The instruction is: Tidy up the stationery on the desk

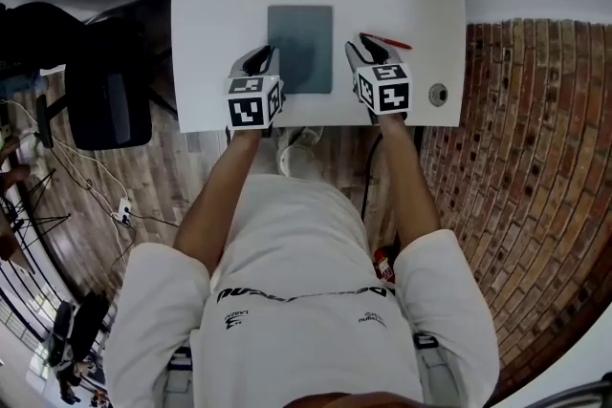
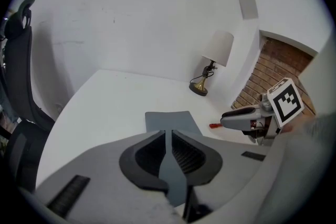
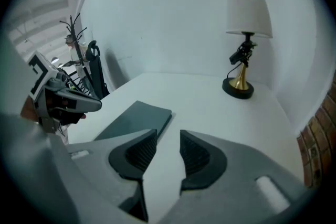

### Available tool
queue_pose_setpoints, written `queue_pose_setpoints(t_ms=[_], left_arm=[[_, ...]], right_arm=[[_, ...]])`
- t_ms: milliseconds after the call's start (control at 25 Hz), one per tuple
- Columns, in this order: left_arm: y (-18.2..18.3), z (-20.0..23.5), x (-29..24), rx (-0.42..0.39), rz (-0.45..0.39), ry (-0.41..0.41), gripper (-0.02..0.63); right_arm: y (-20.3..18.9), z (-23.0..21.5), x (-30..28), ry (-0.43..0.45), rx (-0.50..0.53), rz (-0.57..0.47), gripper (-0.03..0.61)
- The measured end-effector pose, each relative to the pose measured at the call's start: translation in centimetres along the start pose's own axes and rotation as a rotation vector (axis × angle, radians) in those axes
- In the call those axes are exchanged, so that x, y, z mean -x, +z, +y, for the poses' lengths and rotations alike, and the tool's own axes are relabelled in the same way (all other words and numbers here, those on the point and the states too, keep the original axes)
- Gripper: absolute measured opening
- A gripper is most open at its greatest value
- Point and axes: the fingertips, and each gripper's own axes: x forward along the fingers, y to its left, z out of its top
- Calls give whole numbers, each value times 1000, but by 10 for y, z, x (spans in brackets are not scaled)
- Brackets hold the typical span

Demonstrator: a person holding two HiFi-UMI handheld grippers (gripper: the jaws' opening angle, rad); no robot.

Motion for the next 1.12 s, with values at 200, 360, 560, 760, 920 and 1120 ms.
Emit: queue_pose_setpoints(t_ms=[200,360,560,760,920,1120], left_arm=[[8,-9,23,-13,-64,0,-2],[16,-21,41,-69,-122,-13,-2],[24,-33,63,-94,-185,-37,-2],[27,-39,84,-90,-235,-45,-2],[22,-46,96,-104,-247,-55,-2],[14,-56,101,-115,-252,-60,-2]], right_arm=[[1,-17,14,2,142,26,135],[-5,-30,18,6,250,51,124],[-21,-40,13,-1,462,171,121],[-46,-53,3,29,729,292,121],[-55,-63,-2,76,847,352,118],[-64,-71,-9,161,943,422,110]])
